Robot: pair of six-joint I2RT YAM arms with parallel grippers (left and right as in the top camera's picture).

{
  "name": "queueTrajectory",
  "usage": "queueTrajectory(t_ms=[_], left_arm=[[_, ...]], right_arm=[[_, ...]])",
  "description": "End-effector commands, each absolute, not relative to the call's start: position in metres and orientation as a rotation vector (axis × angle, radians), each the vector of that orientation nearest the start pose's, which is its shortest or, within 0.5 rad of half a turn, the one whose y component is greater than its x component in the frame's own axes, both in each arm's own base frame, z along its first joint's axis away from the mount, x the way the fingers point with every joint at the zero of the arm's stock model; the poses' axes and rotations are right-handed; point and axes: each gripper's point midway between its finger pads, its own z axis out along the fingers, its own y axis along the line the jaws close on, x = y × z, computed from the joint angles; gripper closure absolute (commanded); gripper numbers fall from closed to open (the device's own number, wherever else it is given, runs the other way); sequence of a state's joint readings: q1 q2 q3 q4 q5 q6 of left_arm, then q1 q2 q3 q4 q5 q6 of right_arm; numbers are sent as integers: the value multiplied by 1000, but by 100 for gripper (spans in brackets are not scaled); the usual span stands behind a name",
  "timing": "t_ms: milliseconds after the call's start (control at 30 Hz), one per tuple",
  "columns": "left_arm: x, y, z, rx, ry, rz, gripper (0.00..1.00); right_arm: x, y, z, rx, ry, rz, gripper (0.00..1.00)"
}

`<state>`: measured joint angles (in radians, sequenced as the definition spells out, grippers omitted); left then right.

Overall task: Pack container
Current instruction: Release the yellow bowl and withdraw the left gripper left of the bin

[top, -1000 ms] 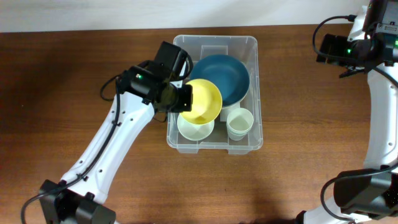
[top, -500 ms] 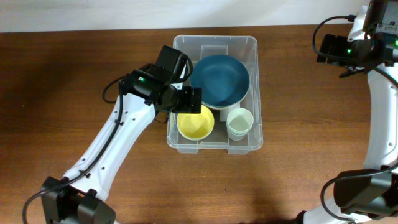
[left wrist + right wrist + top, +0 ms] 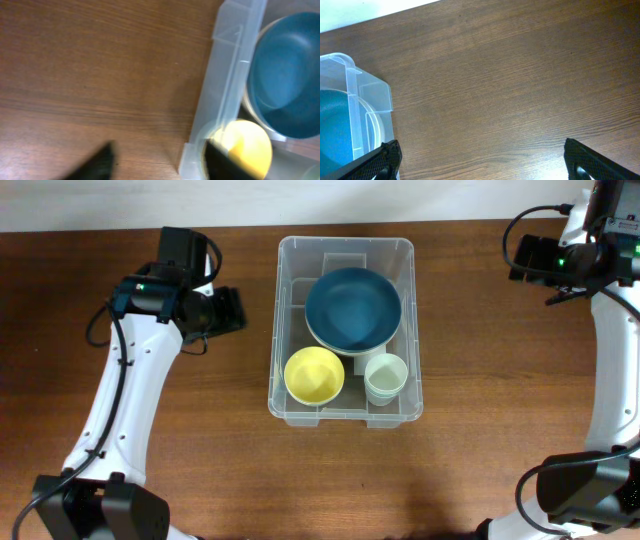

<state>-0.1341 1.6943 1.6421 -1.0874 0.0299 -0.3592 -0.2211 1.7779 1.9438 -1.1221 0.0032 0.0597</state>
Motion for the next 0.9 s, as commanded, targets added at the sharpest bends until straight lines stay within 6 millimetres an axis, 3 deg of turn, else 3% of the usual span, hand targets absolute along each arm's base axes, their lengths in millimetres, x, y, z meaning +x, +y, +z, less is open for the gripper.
queueTrajectory(t_ms=[0,133,367,567,867], left_arm=[[392,-52,191,-327,2728,-133,99],[379,-52,165,-403,2790,-126,99],[360,-58,123,-385,2872,-115,99],[356,-88,116,-310,2892,-256,99],[350,-130,118,-140,2887,-289,99]], right_arm=[[436,-101,274,370,2492,-75,1],[436,-101,274,370,2492,-75,1],[436,-101,274,370,2492,-75,1],[436,-101,274,370,2492,-75,1],[436,-101,274,370,2492,-75,1]])
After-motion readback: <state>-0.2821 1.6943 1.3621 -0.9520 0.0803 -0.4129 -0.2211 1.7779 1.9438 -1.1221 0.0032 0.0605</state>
